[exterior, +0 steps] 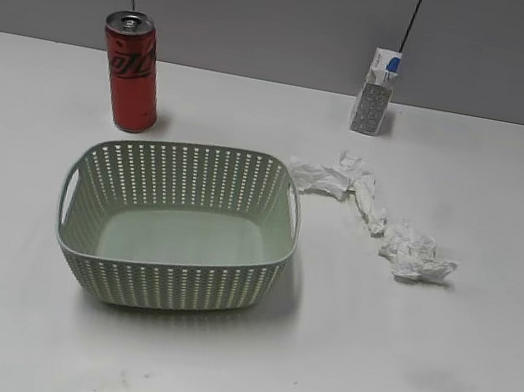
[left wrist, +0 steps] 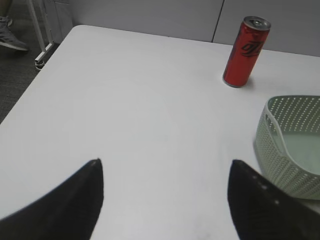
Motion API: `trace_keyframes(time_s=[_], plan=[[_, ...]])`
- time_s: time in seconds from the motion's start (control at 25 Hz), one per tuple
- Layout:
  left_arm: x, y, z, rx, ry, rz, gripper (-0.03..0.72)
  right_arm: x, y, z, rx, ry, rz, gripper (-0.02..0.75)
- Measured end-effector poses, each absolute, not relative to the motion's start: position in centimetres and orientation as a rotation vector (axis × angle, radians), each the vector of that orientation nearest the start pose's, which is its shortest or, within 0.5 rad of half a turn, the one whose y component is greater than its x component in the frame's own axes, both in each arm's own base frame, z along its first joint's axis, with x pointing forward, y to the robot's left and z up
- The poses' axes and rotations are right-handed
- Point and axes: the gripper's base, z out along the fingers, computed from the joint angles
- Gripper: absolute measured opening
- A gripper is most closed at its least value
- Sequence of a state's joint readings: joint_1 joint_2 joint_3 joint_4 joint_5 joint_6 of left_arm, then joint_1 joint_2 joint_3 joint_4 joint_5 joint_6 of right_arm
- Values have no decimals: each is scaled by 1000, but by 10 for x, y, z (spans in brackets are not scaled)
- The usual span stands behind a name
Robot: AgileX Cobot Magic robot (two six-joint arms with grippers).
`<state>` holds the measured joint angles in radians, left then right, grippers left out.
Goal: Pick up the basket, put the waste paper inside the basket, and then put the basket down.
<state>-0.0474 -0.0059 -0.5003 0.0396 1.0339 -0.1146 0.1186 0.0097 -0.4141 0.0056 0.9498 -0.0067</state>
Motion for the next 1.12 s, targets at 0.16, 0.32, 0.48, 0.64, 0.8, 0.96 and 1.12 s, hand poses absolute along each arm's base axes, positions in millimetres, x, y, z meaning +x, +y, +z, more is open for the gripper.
trace_keyframes(time_s=[0.16,0.32,0.48,0.64,0.8,0.96,1.12], plan=[[-5,3,280,-69,2010,-61,585,10,2,262,-127,2026,77,560],[-5,3,280,-69,2010,-68,585,10,2,262,-127,2026,77,560],[1,0,281,-66,2039,-100,585,10,2,262,-127,2026,77,560],[26,-7,287,-18,2160,-157,585,10,2,262,-127,2026,77,560],[72,-18,290,47,2275,-256,585,10,2,262,-127,2026,77,560],[120,-38,282,139,2378,-355,580,10,2,262,-127,2026,78,560],[165,-66,266,280,2552,-362,575,10,2,262,-126,2026,80,560]])
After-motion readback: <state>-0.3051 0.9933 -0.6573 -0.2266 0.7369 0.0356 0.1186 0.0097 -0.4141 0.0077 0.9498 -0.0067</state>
